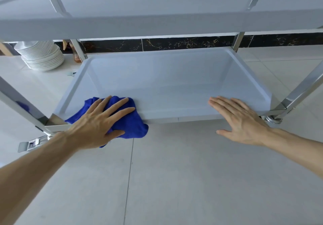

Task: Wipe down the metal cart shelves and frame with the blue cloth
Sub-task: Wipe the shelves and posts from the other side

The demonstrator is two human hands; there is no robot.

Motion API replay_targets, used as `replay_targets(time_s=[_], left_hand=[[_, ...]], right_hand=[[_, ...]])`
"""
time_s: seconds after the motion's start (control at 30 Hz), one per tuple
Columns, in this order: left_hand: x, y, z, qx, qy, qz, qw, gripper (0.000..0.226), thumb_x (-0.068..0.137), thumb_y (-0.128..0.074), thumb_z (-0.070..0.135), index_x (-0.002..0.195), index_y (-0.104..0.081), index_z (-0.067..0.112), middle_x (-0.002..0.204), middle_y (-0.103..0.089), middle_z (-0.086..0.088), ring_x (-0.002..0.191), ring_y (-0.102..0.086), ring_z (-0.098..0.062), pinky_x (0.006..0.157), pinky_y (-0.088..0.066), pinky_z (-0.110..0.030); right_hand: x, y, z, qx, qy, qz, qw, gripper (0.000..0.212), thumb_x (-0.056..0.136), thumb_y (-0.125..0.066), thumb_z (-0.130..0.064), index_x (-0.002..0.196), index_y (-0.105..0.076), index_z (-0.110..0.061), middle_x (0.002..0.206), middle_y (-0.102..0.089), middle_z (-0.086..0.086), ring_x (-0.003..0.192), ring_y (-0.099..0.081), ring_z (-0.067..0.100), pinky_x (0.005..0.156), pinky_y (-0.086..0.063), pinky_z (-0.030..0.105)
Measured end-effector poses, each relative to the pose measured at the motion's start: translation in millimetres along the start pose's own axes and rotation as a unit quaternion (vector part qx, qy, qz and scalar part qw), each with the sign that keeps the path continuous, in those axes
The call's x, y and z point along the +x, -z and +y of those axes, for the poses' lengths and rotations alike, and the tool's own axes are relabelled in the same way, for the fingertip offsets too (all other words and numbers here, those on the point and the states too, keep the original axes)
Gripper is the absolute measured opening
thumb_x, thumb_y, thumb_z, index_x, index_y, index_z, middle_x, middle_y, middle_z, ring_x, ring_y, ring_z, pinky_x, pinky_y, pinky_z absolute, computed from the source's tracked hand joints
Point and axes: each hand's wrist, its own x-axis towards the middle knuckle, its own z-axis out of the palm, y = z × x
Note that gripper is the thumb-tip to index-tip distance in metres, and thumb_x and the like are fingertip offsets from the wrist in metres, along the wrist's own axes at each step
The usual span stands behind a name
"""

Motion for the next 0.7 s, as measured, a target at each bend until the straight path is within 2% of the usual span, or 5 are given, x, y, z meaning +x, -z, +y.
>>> replay_targets(time_s=[0.13, 0.3, 0.4, 0.57, 0.7], left_hand=[[29.2, 5.8, 40.0, -0.018, 0.013, 0.027, 0.999, 0.070, 0.093, -0.056, 0.049, 0.155, -0.028, 0.031, 0.163, -0.022, 0.005, 0.136, -0.034, -0.045, 0.114, -0.025, -0.053], [83.7, 14.5, 117.0, -0.027, 0.023, 0.038, 0.999, 0.070, 0.097, -0.043, 0.051, 0.156, -0.011, 0.033, 0.166, -0.006, 0.006, 0.144, -0.015, -0.048, 0.116, -0.012, -0.058], [105.6, 17.1, 142.4, -0.031, 0.002, 0.042, 0.999, 0.070, 0.098, -0.044, 0.051, 0.156, -0.008, 0.034, 0.166, -0.005, 0.006, 0.145, -0.012, -0.049, 0.116, -0.013, -0.059], [86.9, 7.4, 105.1, 0.025, -0.072, 0.071, 0.995, 0.077, 0.097, -0.046, 0.052, 0.156, 0.001, 0.040, 0.166, 0.000, 0.009, 0.146, -0.018, -0.042, 0.117, -0.017, -0.054], [46.5, 0.2, 51.1, 0.050, -0.075, 0.065, 0.994, 0.084, 0.094, -0.054, 0.050, 0.157, 0.001, 0.038, 0.167, 0.000, 0.008, 0.146, -0.023, -0.038, 0.117, -0.021, -0.053]], right_hand=[[-0.7, 0.6, 0.3, 0.004, -0.002, -0.002, 1.000, 0.099, 0.083, -0.068, -0.051, 0.159, -0.011, -0.023, 0.165, -0.008, -0.011, 0.152, -0.006, 0.008, 0.124, -0.006, 0.036], [-4.0, 1.5, 2.3, 0.006, -0.007, -0.001, 1.000, 0.099, 0.083, -0.069, -0.049, 0.159, -0.011, -0.023, 0.165, -0.008, -0.011, 0.152, -0.007, 0.009, 0.124, -0.009, 0.038], [-7.0, 1.8, 5.4, 0.014, -0.006, 0.001, 1.000, 0.094, 0.084, -0.064, -0.050, 0.158, -0.014, -0.022, 0.165, -0.013, -0.009, 0.152, -0.011, 0.010, 0.123, -0.011, 0.038], [-12.3, 3.9, 11.9, 0.024, -0.001, -0.013, 1.000, 0.090, 0.083, -0.054, -0.053, 0.158, -0.015, -0.023, 0.165, -0.015, -0.009, 0.152, -0.011, 0.009, 0.123, -0.015, 0.040], [-14.1, 5.0, 14.4, 0.025, 0.002, -0.012, 1.000, 0.087, 0.084, -0.044, -0.058, 0.158, -0.016, -0.023, 0.165, -0.015, -0.009, 0.152, -0.012, 0.009, 0.122, -0.015, 0.039]])
